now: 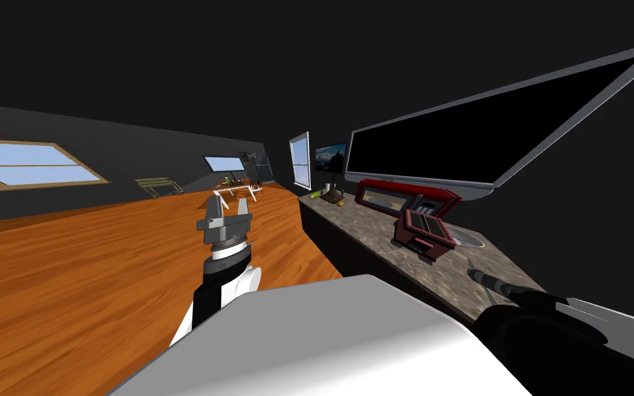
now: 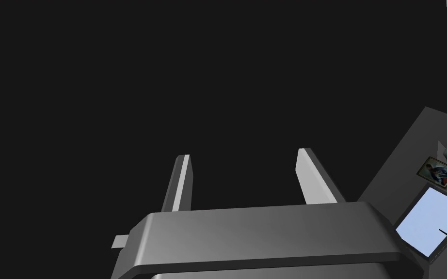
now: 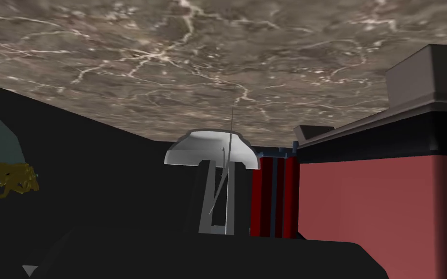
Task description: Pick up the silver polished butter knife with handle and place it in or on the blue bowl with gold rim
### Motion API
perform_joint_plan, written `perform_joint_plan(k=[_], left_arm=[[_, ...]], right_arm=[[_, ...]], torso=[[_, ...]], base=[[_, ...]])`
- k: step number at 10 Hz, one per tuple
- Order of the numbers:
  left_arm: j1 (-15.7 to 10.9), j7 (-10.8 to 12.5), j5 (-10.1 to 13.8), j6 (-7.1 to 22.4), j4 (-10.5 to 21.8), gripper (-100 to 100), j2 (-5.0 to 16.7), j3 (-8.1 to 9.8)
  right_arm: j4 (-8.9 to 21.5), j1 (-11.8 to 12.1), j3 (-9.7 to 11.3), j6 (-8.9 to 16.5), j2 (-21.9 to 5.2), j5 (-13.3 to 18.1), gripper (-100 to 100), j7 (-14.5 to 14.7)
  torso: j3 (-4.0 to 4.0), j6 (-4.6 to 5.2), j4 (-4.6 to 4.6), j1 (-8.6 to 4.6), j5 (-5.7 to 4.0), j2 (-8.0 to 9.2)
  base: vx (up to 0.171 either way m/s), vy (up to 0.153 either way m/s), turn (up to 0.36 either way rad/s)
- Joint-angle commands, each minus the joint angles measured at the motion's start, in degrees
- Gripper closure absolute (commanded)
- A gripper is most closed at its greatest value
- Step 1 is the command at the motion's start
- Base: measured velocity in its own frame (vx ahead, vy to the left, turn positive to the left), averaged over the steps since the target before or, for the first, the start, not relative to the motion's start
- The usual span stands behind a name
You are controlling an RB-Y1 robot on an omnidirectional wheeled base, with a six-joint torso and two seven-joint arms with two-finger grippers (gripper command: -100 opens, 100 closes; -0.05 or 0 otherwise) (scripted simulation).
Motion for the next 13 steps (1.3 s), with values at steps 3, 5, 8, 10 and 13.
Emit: perform_joint_plan(k=[3,5,8,10,13], left_arm=[[0.0,0.0,0.0,0.0,0.0,0,0.0,0.0],[0.0,0.0,0.0,0.0,0.0,0,0.0,0.0],[0.0,0.0,0.0,0.0,0.0,0,0.0,0.01],[0.0,0.0,0.0,0.0,0.0,0,0.0,0.01],[0.0,0.0,0.0,0.0,0.0,0,0.0,0.01]], right_arm=[[3.1,-1.5,0.1,-4.1,-2.4,-1.2,100,1.8],[5.1,-2.3,0.5,-6.8,-3.7,-1.9,100,2.5],[8.5,-3.3,1.6,-11.5,-5.5,-2.6,100,3.1],[11.0,-3.9,2.5,-14.7,-6.6,-3.0,100,3.2],[13.5,-4.3,3.6,-18.5,-7.7,-3.4,100,3.1]], torso=[[0.11,0.03,0.04,-0.18,-0.06,0.2],[0.1,-0.02,0.03,-0.23,-0.09,0.18],[0.09,-0.02,0.02,-0.54,-0.18,0.18],[0.11,0.01,0.01,-0.7,-0.23,0.22],[0.1,0.02,0.0,-0.95,-0.31,0.22]], base=[[0.044,0.084,-0.182],[0.05,0.066,-0.157],[0.04,0.012,-0.146],[0.029,-0.024,-0.134],[0.025,-0.052,-0.091]])
